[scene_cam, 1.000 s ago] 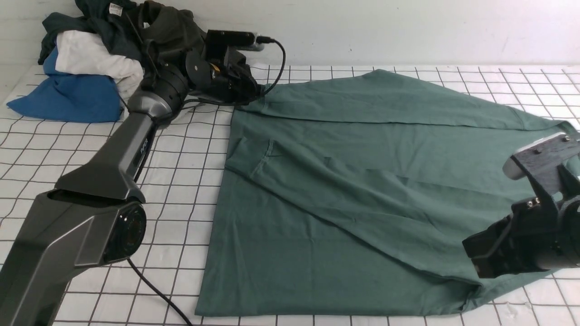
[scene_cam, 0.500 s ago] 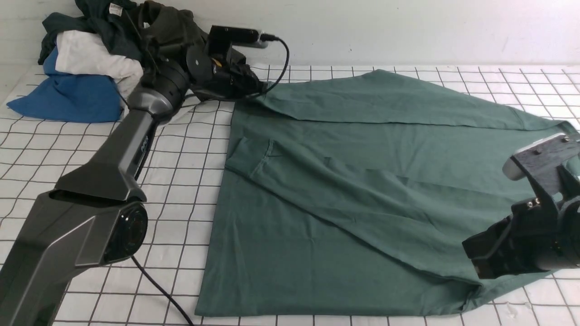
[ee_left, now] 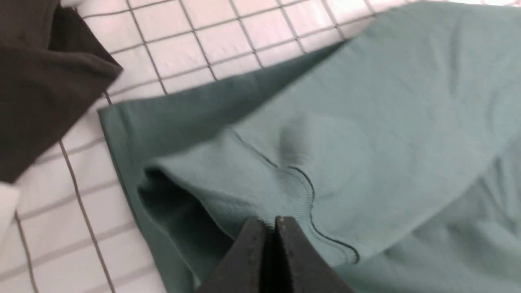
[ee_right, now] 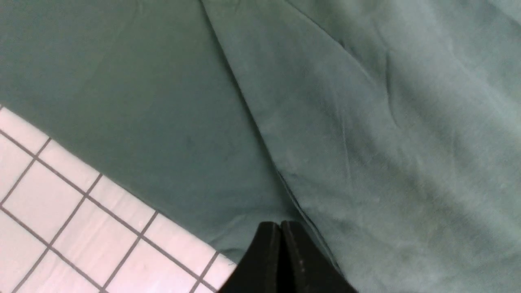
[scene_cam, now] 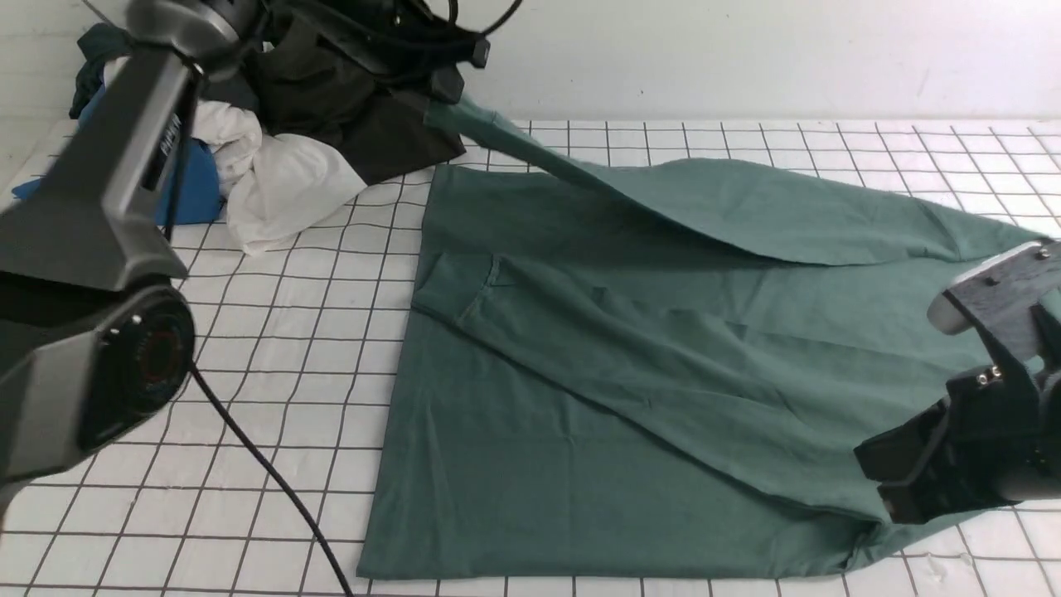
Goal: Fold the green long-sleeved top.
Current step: Use the left arm to drag and drop the cuff onto the cuff closest to the left arm, then use both arms simultaneously to clamp the lower edge of the clothing fabric
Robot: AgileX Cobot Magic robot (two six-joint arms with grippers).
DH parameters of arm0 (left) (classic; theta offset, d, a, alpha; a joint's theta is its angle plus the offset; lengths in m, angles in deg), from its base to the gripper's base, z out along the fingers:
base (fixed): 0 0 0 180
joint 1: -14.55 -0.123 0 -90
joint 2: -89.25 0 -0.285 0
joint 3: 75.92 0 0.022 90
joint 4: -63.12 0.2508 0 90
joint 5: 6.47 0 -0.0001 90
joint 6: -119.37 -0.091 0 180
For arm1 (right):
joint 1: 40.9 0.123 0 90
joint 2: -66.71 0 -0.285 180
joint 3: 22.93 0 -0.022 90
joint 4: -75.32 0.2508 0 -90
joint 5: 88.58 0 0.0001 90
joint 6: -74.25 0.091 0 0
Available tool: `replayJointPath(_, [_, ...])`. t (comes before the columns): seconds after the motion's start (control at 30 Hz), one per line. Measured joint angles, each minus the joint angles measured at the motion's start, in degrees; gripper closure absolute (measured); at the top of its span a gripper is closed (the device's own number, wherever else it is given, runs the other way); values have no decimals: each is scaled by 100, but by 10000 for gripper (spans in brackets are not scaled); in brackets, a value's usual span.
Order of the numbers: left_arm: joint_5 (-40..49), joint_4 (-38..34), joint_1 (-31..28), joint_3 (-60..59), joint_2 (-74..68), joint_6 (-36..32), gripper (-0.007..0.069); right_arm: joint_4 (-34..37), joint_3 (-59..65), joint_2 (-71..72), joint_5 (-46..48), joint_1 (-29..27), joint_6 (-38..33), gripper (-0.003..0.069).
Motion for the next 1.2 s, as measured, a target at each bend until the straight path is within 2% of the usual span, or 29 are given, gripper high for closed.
replayJointPath(0.07, [-17, 125, 97, -579, 351, -25, 625, -67, 0, 159, 33, 0, 0, 673])
replayJointPath(0.2, [-84, 658, 584, -3545, 1620, -228, 625, -187, 0, 823, 69, 0, 0, 673])
replayJointPath(0.27, [-231, 757, 682, -4377, 1757, -250, 625, -163, 0, 913, 49, 0, 0, 673])
replayJointPath(0.3, [-610, 882, 738, -5100, 1779, -250, 621, -63, 0, 1010, -26, 0, 0, 673])
replayJointPath(0.4, [-968, 1125, 751, -5672, 1726, -236, 587, 118, 0, 1030, -168, 0, -15, 673])
replayJointPath(0.5, [-779, 1273, 751, -5650, 1779, -224, 529, 170, 0, 1030, -174, 0, -21, 673])
replayJointPath(0.63, [-263, 1363, 802, -5499, 2322, -167, 344, 200, 0, 1030, -196, 0, -27, 673])
replayJointPath(0.67, [-256, 1358, 811, -5499, 2358, -159, 336, 200, 0, 1030, -196, 0, -27, 673])
replayJointPath(0.7, [-245, 1261, 925, -5636, 2654, -152, 270, 200, 0, 1030, -189, 0, -27, 673])
replayJointPath(0.73, [-245, 1217, 1043, -5795, 2850, -204, 235, 206, 0, 1030, -183, 0, -27, 673])
replayJointPath(0.77, [-245, 1217, 1070, -5795, 2890, -204, 228, 206, 0, 1030, -178, 0, -27, 673])
replayJointPath(0.8, [-245, 1166, 1332, -6172, 3178, -413, 188, 224, 0, 1030, -140, 0, -27, 673])
replayJointPath(0.87, [-245, 1144, 1656, -6723, 3420, -897, 167, 260, 0, 1030, -45, 0, -27, 673])
replayJointPath(0.93, [-279, 1179, 1976, -7383, 3560, -1632, 158, 310, 0, 1030, 46, 0, -27, 673])
replayJointPath(0.97, [-307, 1209, 2026, -7511, 3568, -1783, 158, 320, 0, 1030, 72, 0, -27, 673])
replayJointPath(1.0, [-513, 1345, 2157, -7924, 3575, -2283, 156, 351, 0, 1030, 112, 0, -47, 673])
replayJointPath(1.13, [-1422, 1699, 2251, -8749, 3439, -3233, 157, 373, 0, 1030, 194, 0, -148, 673])
replayJointPath(1.2, [-1593, 1724, 2251, -8871, 3362, -3365, 157, 387, 0, 1030, 196, 0, -172, 673])
